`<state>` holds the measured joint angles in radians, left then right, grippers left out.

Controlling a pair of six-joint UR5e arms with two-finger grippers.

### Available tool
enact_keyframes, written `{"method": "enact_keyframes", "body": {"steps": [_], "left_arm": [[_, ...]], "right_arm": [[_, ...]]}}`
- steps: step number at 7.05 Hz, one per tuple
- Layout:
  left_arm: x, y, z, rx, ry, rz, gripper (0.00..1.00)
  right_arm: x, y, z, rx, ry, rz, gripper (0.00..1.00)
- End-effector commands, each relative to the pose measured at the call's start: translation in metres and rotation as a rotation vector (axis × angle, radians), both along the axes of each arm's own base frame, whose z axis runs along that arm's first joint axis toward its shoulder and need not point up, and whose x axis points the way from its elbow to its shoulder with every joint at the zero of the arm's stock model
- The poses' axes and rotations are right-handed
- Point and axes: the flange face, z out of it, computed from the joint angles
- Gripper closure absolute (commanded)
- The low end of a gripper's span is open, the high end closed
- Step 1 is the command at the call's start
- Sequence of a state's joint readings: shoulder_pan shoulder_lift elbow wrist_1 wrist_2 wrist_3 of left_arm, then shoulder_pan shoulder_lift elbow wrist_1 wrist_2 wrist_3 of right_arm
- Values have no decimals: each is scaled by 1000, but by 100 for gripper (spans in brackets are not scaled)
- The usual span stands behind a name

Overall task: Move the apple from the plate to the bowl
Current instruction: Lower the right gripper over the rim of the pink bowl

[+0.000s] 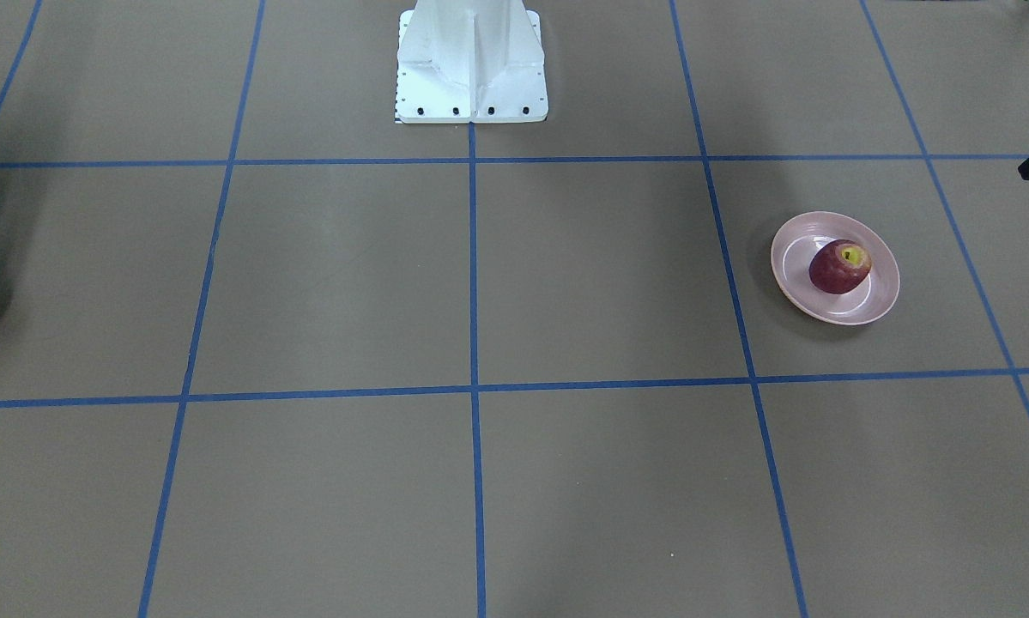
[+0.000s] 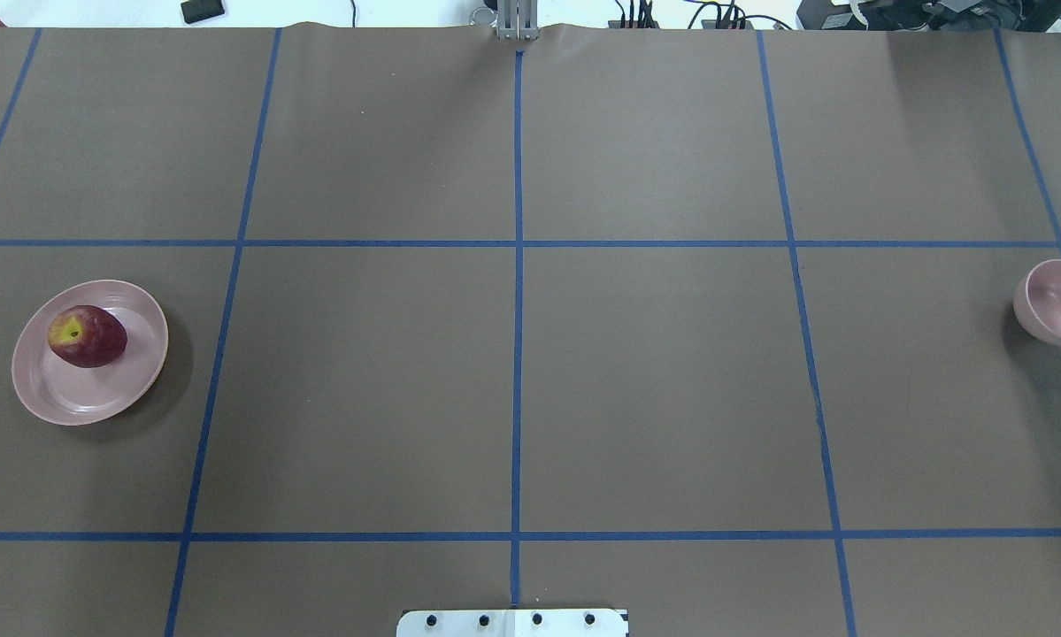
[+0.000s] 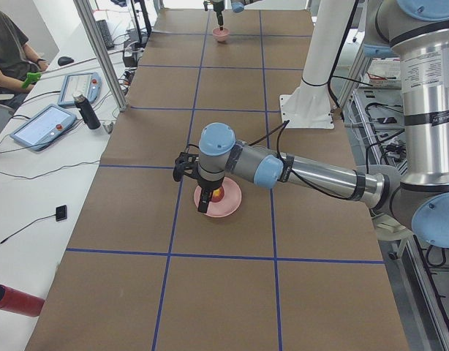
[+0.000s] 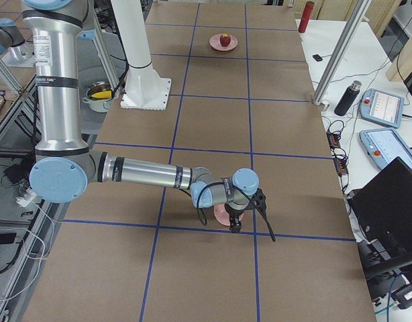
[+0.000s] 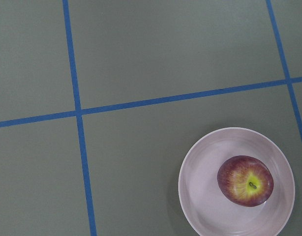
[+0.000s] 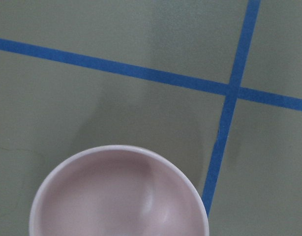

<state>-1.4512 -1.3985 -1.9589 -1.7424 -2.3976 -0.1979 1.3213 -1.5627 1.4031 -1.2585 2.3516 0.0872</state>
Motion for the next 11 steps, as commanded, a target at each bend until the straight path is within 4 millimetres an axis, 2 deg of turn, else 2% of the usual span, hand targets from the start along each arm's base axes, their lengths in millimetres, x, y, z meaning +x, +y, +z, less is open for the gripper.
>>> {"method": "enact_keyframes", "body": {"steps": [1,3,4,6,7,10,11], "left_arm": [[0,0,0,-1,0,0,2],[0,0,0,-1,0,0,2],[0,0,-1,0,0,-1,2],[0,0,-3,4,1,-1,2],[-1,0,-4,6,1,-2,2],[-1,4,-7,9,1,-2,2],[-1,6,-6,7,3,-2,2]], "right_arm": [[-1,-1,1,-1,0,-2,1],[-2,-2,3,-7,0,-1,10],[-2,-3,7,-14,2,-1,18],[-3,-4,9,-18,3,-4,57],[-4,-3,10,-20,5,-6,72],[-7,-5,8,-5,12,-12,95],[-12,-9,5,95,52,-8,94]]}}
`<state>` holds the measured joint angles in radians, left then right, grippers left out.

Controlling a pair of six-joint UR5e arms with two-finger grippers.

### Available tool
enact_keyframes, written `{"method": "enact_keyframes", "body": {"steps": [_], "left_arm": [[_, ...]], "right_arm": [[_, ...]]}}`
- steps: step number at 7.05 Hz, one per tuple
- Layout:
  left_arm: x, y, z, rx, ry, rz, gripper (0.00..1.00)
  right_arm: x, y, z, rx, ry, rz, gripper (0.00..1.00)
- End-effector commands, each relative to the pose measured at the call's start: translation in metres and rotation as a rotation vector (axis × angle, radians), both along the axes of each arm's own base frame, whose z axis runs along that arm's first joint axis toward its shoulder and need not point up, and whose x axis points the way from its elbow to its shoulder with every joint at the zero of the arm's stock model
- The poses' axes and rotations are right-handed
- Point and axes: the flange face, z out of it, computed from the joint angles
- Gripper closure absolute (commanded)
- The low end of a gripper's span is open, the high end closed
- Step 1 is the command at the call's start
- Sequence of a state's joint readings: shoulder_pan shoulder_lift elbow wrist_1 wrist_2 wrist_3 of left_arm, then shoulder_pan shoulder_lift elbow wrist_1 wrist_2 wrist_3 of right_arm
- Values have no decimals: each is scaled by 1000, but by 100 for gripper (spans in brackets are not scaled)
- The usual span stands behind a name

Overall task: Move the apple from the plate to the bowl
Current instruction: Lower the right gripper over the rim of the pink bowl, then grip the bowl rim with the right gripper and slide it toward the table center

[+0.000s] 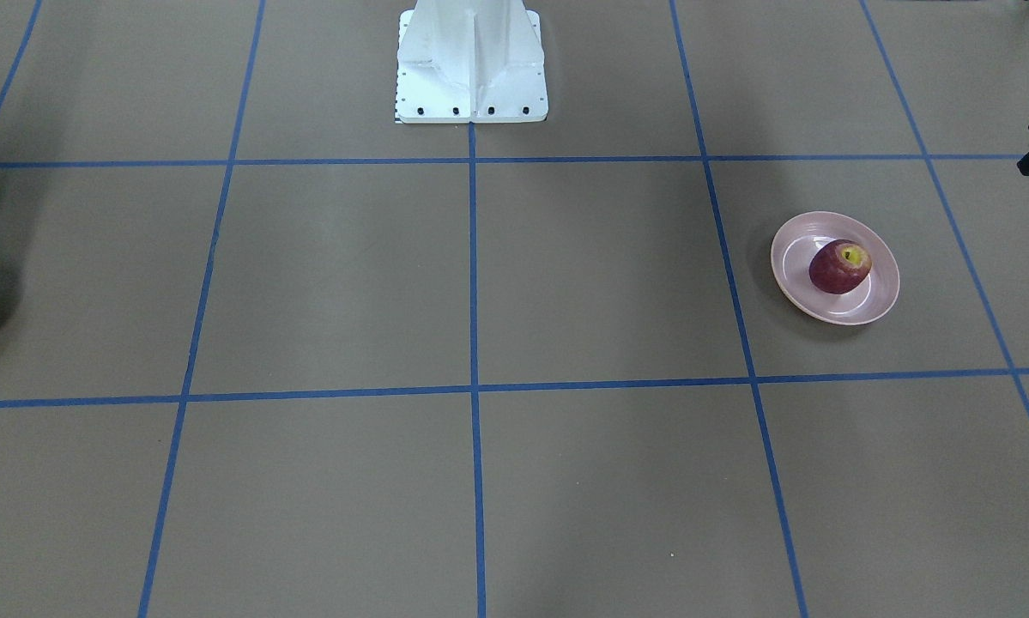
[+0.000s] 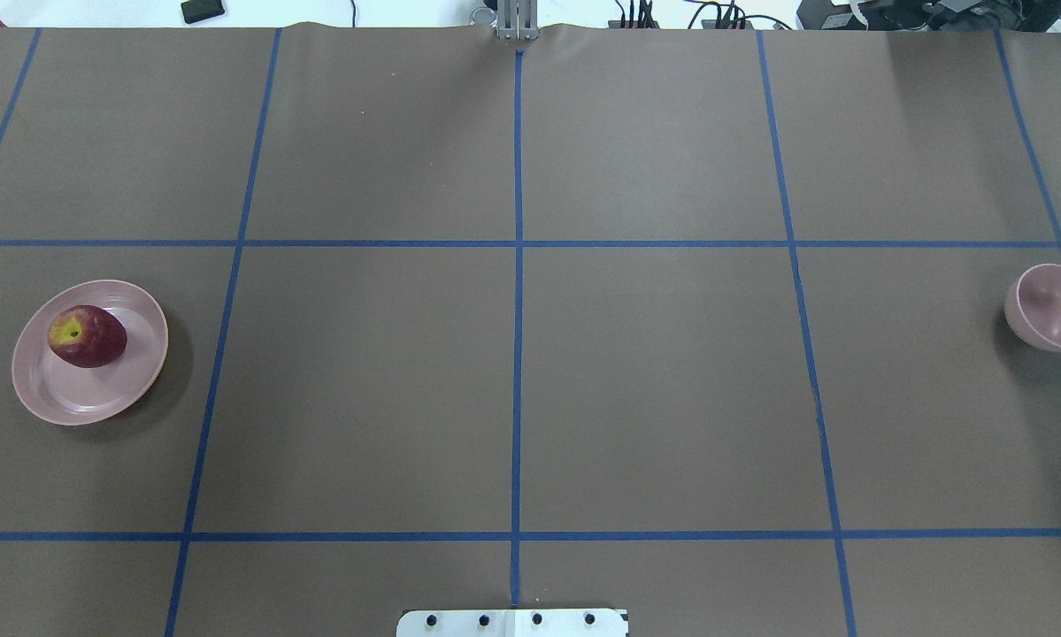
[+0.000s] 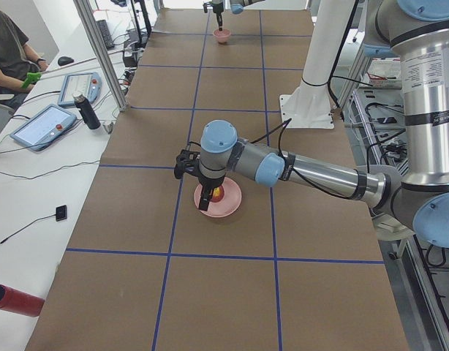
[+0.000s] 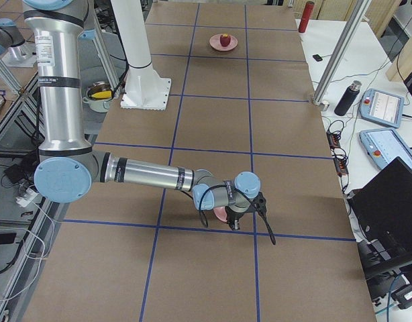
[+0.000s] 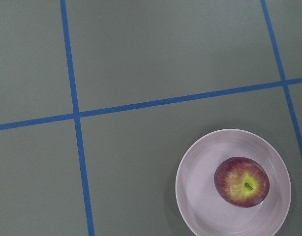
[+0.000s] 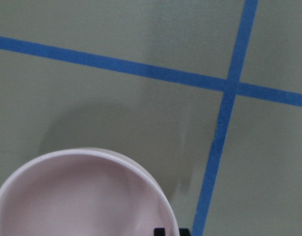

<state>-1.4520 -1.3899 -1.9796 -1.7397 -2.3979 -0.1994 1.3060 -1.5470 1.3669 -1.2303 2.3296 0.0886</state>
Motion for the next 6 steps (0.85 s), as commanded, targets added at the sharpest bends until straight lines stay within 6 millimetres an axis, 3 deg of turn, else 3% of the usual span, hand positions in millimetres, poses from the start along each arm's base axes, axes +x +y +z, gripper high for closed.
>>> {"method": "enact_keyframes", "body": {"steps": [1,2,3,4,6], "left_arm": [[-1,2,-1,2,0,-1,2],[-1,3,-1,0,1,0,2],[-1,3,-1,-1,1,0,2],[-1,3,-1,0,1,0,2],[-1,4,-1,-3,1,0,2]], "right_arm": [[-9,-12,-22,123,17,2,94],[-20,-22,-39,135,5,-13,89],[-24,-25,-64,133,-9,-19,100],[-25,-10,-96,26,-67,-32,100],[-24,2,-148,45,-83,-12,100]]}}
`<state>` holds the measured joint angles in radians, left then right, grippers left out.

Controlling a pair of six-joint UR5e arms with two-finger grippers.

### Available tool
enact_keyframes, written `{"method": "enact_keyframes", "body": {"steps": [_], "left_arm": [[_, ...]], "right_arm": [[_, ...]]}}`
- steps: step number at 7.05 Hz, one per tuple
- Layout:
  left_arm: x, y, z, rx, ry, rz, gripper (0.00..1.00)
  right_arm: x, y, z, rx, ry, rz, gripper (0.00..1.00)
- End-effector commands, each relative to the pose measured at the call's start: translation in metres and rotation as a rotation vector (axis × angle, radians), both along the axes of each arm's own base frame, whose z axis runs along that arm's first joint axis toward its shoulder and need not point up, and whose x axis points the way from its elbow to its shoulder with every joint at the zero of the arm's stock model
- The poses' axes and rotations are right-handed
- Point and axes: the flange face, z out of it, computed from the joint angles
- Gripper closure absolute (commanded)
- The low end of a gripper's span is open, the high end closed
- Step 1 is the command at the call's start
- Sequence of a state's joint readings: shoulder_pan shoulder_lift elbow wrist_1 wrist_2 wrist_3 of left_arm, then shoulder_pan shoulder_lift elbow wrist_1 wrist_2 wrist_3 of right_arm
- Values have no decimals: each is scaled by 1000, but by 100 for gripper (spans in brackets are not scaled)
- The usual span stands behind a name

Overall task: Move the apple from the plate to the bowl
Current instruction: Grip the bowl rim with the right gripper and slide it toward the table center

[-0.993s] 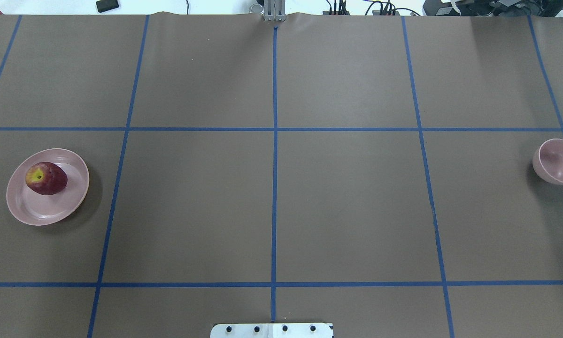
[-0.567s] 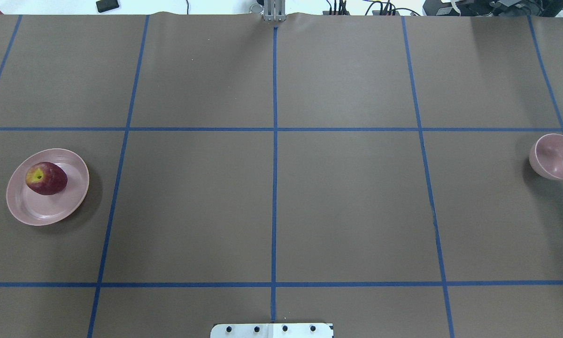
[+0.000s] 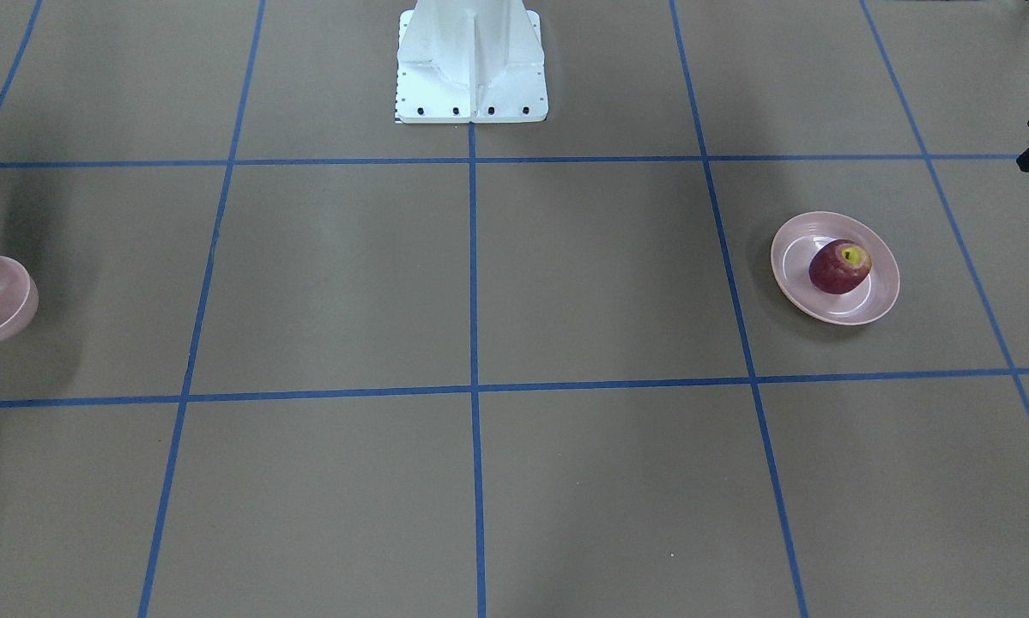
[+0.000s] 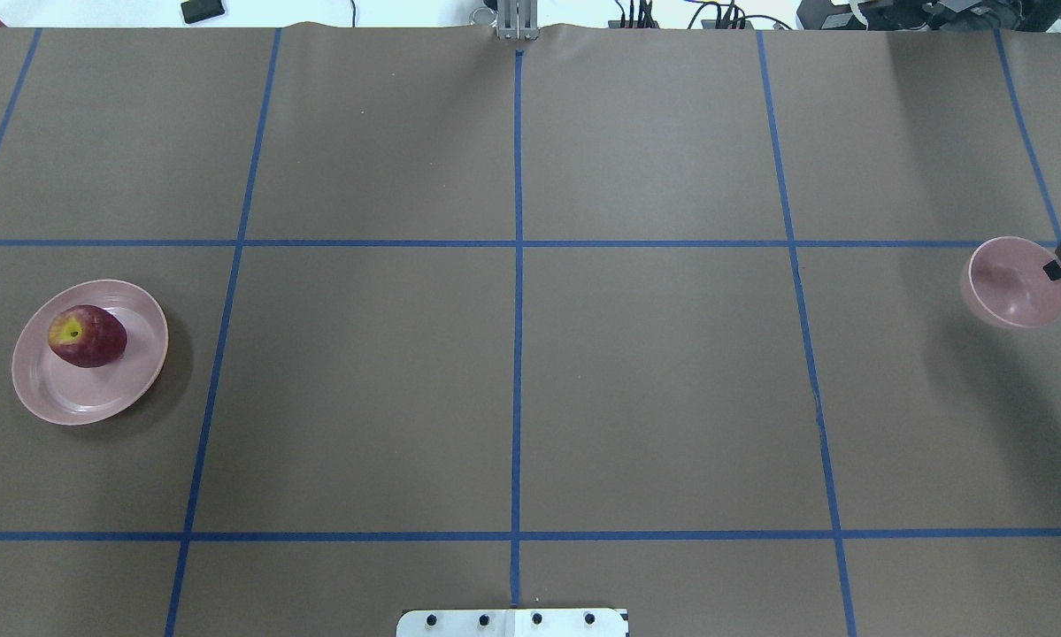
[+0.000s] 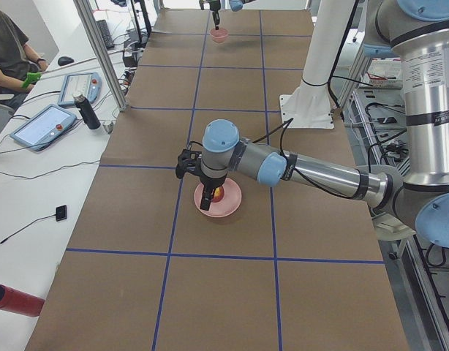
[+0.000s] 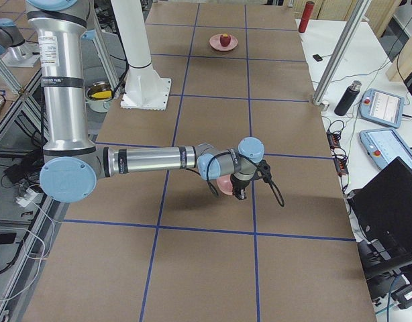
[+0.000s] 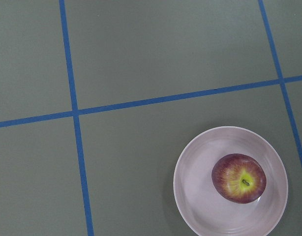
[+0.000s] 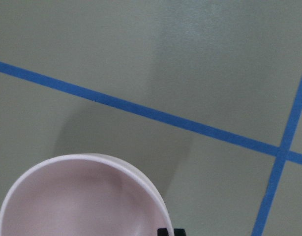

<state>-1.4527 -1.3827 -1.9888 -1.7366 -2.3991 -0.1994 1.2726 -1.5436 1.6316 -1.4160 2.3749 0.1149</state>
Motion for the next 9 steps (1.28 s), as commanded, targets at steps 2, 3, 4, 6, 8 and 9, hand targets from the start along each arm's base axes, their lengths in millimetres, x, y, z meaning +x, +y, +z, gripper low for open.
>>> {"method": "enact_keyframes", "body": {"steps": [2,3,4,6,8,9], "left_arm": [[-1,5,-28,54,6,0,2],[-1,6,-37,38,12,-33,2],[0,2,-43,-21,39,-89,2],[13,-13,-60,11,51,-73,2],[100,-28,-59,22,-48,24,2],[137,-32,-51,-24,-59,51,3]], "right_arm": [[-76,10,-92,-59,-22,37,100],[-116,11,-118,-41,-34,-2,100],[-138,7,-155,-24,-63,15,100],[-225,26,-220,-25,-59,15,100],[-302,47,-290,-53,-94,56,100],[-328,55,-314,-57,-109,55,100]]}}
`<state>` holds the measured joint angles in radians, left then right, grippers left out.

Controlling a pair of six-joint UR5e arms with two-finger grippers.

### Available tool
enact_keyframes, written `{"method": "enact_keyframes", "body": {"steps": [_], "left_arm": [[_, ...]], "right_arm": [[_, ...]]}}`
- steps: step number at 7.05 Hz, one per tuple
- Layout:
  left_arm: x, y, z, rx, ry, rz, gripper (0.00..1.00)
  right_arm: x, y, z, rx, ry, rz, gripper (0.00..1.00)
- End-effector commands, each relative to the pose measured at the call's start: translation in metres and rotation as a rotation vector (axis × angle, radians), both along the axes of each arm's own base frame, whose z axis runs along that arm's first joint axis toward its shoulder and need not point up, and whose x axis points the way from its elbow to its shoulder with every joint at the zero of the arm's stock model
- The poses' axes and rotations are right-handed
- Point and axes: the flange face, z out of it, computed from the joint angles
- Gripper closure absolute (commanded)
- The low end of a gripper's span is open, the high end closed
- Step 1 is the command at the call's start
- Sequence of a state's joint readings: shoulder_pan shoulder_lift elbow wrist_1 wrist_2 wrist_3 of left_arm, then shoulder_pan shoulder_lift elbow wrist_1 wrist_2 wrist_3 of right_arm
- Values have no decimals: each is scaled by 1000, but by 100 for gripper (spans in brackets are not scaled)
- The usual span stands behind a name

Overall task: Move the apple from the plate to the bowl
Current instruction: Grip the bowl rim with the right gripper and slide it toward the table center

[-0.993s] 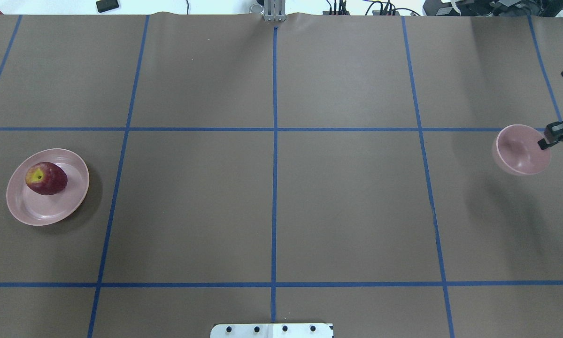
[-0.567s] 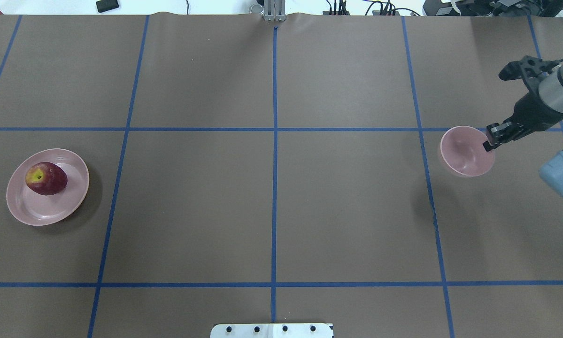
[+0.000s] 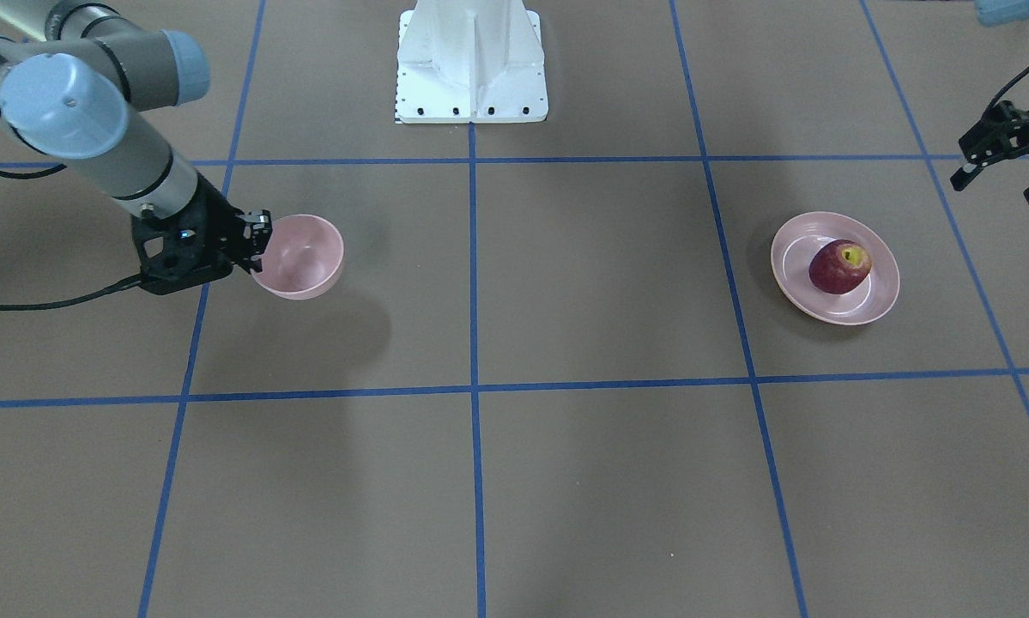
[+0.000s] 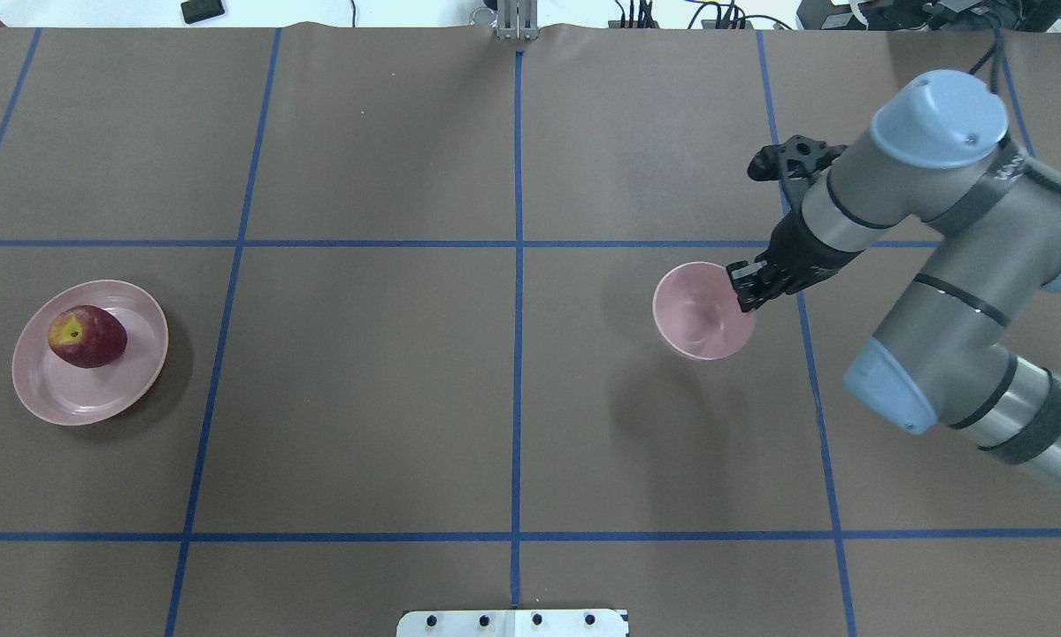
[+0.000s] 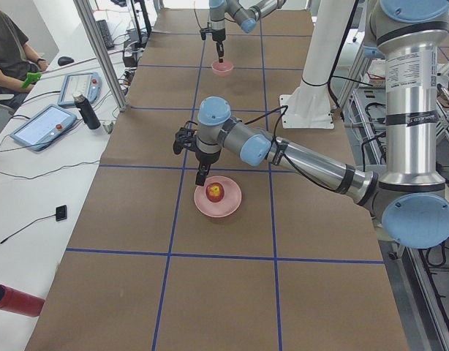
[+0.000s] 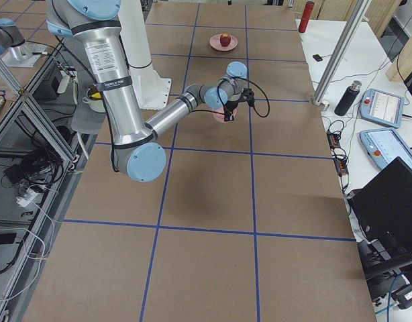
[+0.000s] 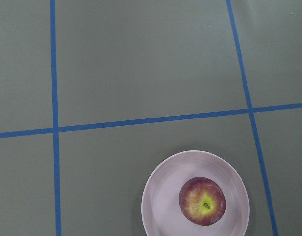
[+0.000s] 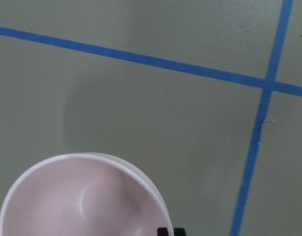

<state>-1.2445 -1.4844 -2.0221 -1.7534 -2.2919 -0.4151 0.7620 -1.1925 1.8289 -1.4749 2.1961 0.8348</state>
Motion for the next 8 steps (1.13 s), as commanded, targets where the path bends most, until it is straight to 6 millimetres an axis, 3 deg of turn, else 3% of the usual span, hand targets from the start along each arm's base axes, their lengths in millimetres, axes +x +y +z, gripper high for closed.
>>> {"method": "enact_keyframes", "body": {"steps": [1,2,4,6,7,8], "left_arm": [[59,-20,10,-47,-38,32,3],[62,-24,25,-73,-47,35,3],[72,-21,33,-89,-57,56,2],[83,-19,46,-116,-61,80,2],[98,-13,46,-114,-61,111,2],[100,-14,48,-117,-65,114,2]], "right_arm": [[-61,11,-51,-44,-23,25,100],[-82,7,-56,-49,-11,27,100],[-121,-16,-93,-84,-10,62,100],[-144,-35,-97,-95,17,65,100],[-144,-39,-96,-87,27,75,100],[-148,-42,-94,-84,37,78,100]]}}
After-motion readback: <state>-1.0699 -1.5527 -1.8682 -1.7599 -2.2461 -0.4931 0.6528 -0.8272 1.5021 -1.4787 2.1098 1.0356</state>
